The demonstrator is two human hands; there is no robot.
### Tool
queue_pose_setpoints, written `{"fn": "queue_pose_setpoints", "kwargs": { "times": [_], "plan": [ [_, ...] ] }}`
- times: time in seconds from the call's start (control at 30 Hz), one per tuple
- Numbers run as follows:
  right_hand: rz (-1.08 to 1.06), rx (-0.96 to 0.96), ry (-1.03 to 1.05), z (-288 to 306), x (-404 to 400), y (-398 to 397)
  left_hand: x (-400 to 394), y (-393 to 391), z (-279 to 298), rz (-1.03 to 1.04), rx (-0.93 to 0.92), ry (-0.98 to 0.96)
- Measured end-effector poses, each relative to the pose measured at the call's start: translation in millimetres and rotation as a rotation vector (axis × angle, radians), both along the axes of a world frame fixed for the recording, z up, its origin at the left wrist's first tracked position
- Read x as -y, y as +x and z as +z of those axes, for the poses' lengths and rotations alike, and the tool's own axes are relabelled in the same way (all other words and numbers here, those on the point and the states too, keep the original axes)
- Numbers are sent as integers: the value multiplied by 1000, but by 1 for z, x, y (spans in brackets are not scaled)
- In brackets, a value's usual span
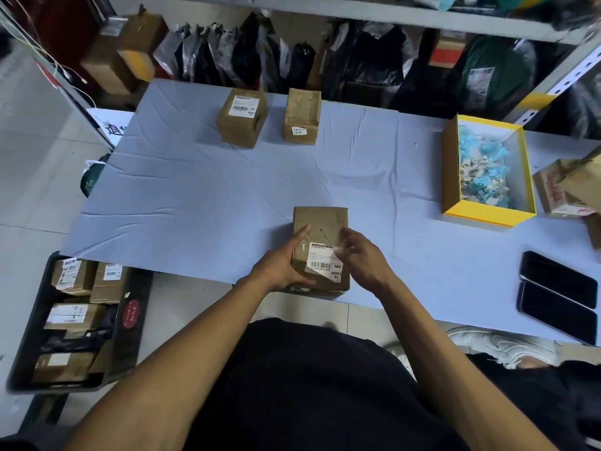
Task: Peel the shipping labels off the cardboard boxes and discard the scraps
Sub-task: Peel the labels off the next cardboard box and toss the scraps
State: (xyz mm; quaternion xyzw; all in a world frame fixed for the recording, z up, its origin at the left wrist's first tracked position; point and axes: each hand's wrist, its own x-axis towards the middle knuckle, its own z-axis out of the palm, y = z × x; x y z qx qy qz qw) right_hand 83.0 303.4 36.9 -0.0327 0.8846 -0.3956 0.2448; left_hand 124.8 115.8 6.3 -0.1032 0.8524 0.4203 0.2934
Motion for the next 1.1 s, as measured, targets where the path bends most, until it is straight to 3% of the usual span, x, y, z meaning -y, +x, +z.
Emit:
{"fn": "queue_pose_setpoints", "kwargs": {
  "times": [0.27, 0.47, 0.57, 0.63, 0.73, 0.83, 1.0, 1.1],
  "plan": [
    [-55, 29, -53, -4, -2, -1, 0, -1, -2, 6, -8, 17],
    [-324, -16, -369, -3, -7, -2, -1, 2, -1, 59, -21, 49],
    [-278, -104, -444, 3, -5, -14, -1, 4, 1, 78, -42, 37],
    [-77, -194, -305, 2, -1, -23, 0, 2, 0, 89, -64, 57],
    [278, -335, 96, -13, 6, -44, 3, -7, -1, 101, -110, 67],
    [518, -348, 416, -16, 17, -67, -1, -13, 3, 109, -146, 45],
    [861, -323, 575, 0, 35, -91, -8, -8, -1, 239, -140, 2],
    [911, -316, 641, 6, 44, -98, -15, 4, -9, 381, -38, 91]
  ]
}}
